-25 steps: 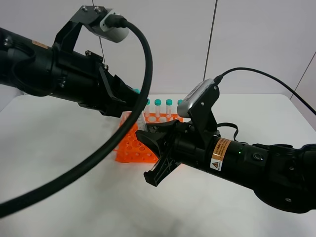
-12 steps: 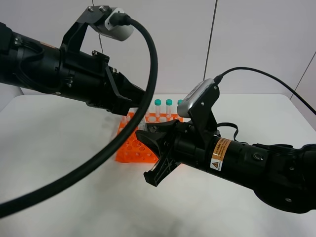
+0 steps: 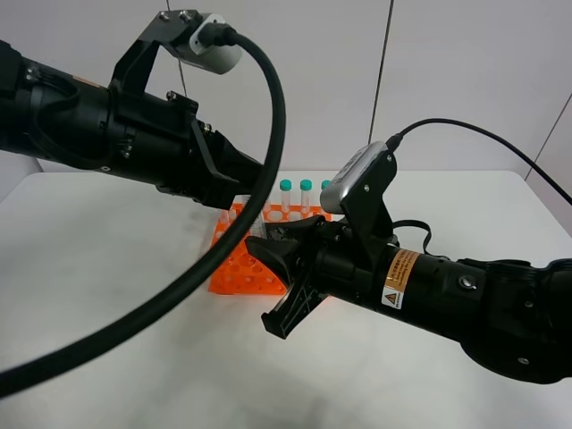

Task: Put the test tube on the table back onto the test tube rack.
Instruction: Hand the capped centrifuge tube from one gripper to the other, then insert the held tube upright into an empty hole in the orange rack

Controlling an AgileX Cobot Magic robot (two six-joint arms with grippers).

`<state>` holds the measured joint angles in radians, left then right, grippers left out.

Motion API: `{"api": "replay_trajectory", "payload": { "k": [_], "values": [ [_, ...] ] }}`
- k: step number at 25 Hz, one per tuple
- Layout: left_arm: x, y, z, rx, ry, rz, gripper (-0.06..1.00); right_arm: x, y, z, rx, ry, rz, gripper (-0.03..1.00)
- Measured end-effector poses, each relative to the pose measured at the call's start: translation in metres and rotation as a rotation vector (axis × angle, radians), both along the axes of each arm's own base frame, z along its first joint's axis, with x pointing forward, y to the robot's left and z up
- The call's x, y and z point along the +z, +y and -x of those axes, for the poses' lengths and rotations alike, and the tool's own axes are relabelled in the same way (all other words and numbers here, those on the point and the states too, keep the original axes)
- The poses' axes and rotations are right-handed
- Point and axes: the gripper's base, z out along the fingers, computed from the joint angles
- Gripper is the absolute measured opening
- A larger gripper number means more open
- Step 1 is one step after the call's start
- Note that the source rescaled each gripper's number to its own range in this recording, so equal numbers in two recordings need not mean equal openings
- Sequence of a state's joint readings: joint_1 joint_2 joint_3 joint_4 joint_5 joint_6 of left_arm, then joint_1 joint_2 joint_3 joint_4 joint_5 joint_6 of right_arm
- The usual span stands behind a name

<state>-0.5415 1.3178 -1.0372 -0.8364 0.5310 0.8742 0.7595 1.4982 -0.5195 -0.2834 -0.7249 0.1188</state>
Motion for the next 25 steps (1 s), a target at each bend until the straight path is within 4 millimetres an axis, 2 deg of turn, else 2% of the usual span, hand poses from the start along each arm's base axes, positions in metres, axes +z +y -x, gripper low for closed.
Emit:
{"api": "replay_trajectory", "payload": {
  "k": [2, 4, 5, 7, 19, 25],
  "values": [
    [0.001, 0.000, -0.001, 0.009, -0.004, 0.007, 0.00, 0.000, 0.000, 0.001, 0.008, -0.005, 0.005, 0.74],
    [0.001, 0.000, -0.002, 0.022, -0.013, 0.014, 0.00, 0.000, 0.000, 0.000, 0.002, -0.001, 0.002, 0.92],
    [0.002, 0.000, -0.002, 0.025, -0.016, 0.015, 0.00, 0.000, 0.000, 0.000, -0.003, 0.002, -0.001, 0.97],
    [0.002, 0.001, -0.003, 0.031, -0.020, 0.018, 0.00, 0.000, -0.001, -0.001, -0.011, 0.001, 0.001, 1.00],
    [0.006, 0.014, -0.017, 0.142, -0.074, 0.038, 0.00, -0.014, -0.009, -0.005, -0.101, 0.082, 0.143, 1.00],
    [0.006, 0.014, -0.017, 0.142, -0.075, 0.038, 0.00, -0.019, -0.035, -0.026, -0.303, 0.162, 0.154, 1.00]
  ]
}}
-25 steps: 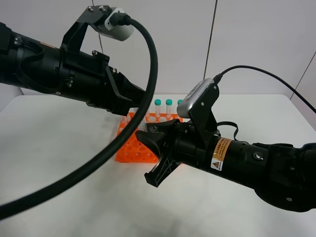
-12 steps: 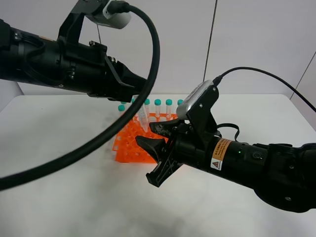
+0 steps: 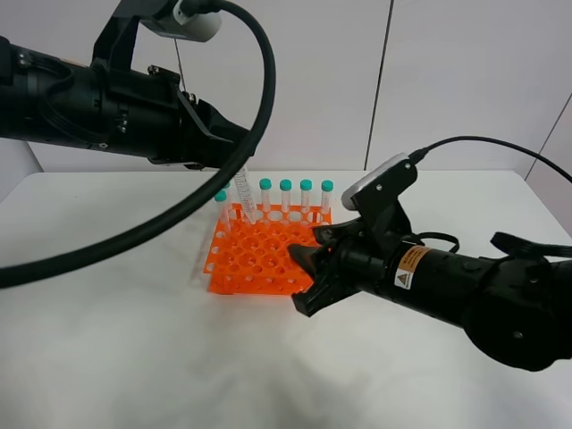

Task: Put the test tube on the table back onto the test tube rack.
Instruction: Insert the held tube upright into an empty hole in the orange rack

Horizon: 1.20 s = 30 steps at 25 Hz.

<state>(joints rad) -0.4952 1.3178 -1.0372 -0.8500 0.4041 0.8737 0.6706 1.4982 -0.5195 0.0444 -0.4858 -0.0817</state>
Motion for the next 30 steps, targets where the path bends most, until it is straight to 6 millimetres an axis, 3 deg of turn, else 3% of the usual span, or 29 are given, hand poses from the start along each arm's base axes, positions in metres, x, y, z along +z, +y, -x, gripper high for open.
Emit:
{"api": "replay_trajectory", "payload": {
  "k": [12, 21, 30],
  "values": [
    [-0.001, 0.000, 0.001, -0.011, 0.009, -0.003, 0.00, -0.013, -0.077, -0.037, -0.349, 0.254, 0.075, 1.00],
    [-0.001, -0.001, 0.001, -0.012, 0.010, -0.003, 0.00, 0.010, -0.131, -0.068, -0.479, 0.412, 0.211, 1.00],
    [-0.001, -0.001, 0.002, -0.017, 0.014, -0.005, 0.00, 0.025, -0.172, -0.074, -0.657, 0.453, 0.201, 1.00]
  ]
}}
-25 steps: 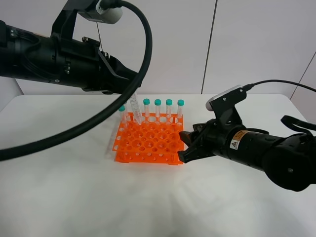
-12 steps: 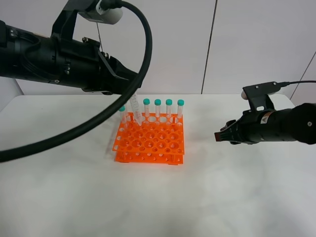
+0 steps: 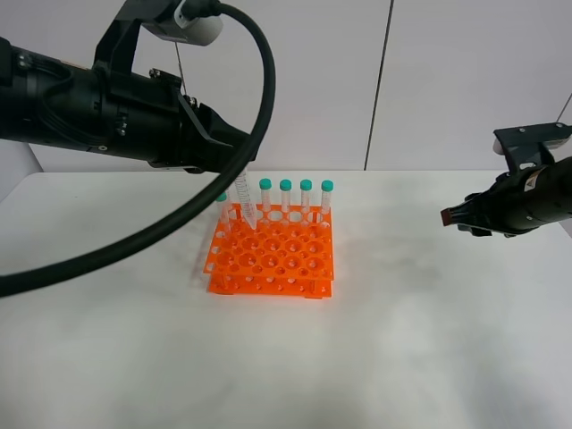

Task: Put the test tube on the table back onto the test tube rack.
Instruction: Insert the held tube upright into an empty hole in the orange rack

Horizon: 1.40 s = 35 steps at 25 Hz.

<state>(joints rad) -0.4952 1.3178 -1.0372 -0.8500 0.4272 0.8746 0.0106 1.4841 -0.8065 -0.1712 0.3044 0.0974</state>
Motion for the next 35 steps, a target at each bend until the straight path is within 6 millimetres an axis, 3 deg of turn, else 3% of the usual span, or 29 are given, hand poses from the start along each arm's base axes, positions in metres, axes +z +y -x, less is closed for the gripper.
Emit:
{"api": "replay_trajectory", "payload": {
  "k": [4, 16, 21, 29, 35],
  "values": [
    [0.000, 0.000, 0.000, 0.000, 0.000, 0.000, 0.00, 0.005, -0.013, 0.003, -0.050, -0.005, 0.025, 1.00],
    [0.000, 0.000, 0.000, -0.010, -0.012, -0.012, 0.00, 0.037, -0.007, 0.022, -0.011, -0.073, -0.018, 1.00],
    [0.000, 0.000, 0.000, -0.014, -0.016, -0.016, 0.00, 0.060, -0.005, 0.036, -0.014, -0.142, -0.049, 1.00],
    [0.000, 0.000, 0.000, -0.014, -0.016, -0.016, 0.00, 0.100, -0.004, 0.085, -0.015, -0.197, -0.050, 1.00],
    [0.000, 0.000, 0.000, -0.014, -0.016, -0.016, 0.00, 0.137, -0.002, 0.144, -0.032, -0.340, -0.072, 1.00]
  ]
}}
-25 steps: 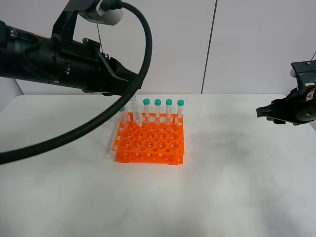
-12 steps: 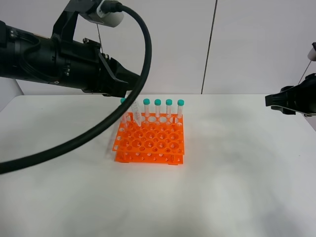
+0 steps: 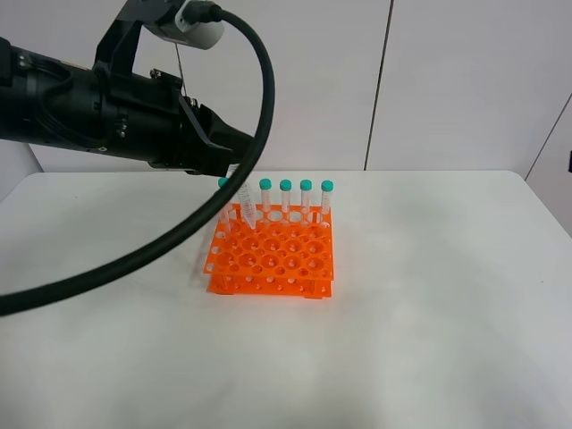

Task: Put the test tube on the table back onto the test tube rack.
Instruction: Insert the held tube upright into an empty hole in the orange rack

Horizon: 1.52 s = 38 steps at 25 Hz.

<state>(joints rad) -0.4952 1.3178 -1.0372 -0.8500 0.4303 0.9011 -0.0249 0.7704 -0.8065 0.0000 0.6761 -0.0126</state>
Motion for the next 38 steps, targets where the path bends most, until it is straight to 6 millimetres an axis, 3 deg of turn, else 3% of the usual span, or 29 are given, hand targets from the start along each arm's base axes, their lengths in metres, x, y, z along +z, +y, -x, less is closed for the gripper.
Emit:
{"api": "replay_trajectory", "payload": {
  "k": [9, 15, 22, 32, 38],
  "values": [
    [0.000, 0.000, 0.000, 0.000, -0.001, 0.000, 0.00, 0.013, 0.002, 0.093, -0.014, -0.070, -0.008, 1.00],
    [0.000, 0.000, 0.000, -0.001, -0.001, -0.001, 0.00, 0.008, 0.003, 0.132, -0.011, -0.085, -0.017, 1.00],
    [0.000, 0.000, 0.000, -0.002, -0.002, -0.002, 0.00, -0.001, 0.003, 0.151, -0.015, -0.097, -0.013, 1.00],
    [-0.001, -0.001, 0.001, -0.014, 0.007, -0.006, 0.00, -0.069, 0.003, 0.152, -0.032, -0.078, -0.044, 1.00],
    [-0.001, -0.001, 0.002, -0.019, 0.012, -0.007, 0.00, -0.073, 0.004, 0.153, -0.035, -0.109, -0.062, 1.00]
  ]
}}
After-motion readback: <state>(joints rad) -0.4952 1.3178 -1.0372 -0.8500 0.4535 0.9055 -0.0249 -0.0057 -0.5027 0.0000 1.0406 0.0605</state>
